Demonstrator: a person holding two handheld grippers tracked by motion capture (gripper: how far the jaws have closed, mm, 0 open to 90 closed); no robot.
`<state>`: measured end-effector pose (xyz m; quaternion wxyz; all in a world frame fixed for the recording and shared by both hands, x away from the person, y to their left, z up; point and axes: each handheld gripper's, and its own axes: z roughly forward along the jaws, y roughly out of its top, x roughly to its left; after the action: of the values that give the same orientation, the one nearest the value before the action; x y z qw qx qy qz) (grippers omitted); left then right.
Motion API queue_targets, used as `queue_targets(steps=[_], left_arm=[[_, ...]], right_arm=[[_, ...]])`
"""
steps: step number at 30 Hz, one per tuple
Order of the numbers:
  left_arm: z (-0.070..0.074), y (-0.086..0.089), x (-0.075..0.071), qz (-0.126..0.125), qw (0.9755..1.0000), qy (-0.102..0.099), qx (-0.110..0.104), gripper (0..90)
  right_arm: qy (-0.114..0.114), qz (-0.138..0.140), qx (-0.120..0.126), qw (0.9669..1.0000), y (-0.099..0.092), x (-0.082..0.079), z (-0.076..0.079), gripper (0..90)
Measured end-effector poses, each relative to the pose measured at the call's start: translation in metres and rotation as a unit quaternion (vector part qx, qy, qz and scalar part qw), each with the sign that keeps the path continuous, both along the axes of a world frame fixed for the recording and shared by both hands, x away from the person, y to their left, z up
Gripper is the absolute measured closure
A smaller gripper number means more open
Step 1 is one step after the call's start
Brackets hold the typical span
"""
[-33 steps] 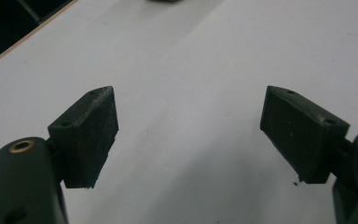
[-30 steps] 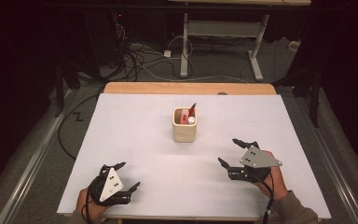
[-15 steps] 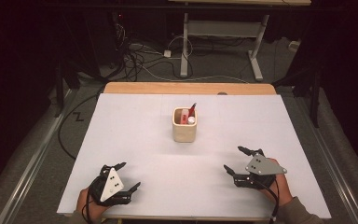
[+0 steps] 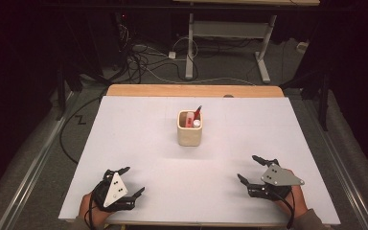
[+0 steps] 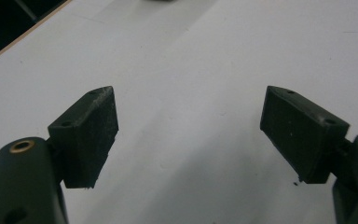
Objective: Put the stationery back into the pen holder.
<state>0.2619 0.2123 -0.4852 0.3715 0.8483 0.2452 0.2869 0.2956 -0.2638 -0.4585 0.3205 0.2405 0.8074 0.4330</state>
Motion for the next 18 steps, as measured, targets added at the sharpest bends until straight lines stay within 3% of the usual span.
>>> queue_targets(steps=[18], left_arm=[[0.001, 0.000, -0.001, 0.004, 1.0000, -0.004, 0.000, 18.4]], right_arm=[[0.020, -0.036, 0.009, 0.9991, -0.030, -0.017, -0.012, 22.8]])
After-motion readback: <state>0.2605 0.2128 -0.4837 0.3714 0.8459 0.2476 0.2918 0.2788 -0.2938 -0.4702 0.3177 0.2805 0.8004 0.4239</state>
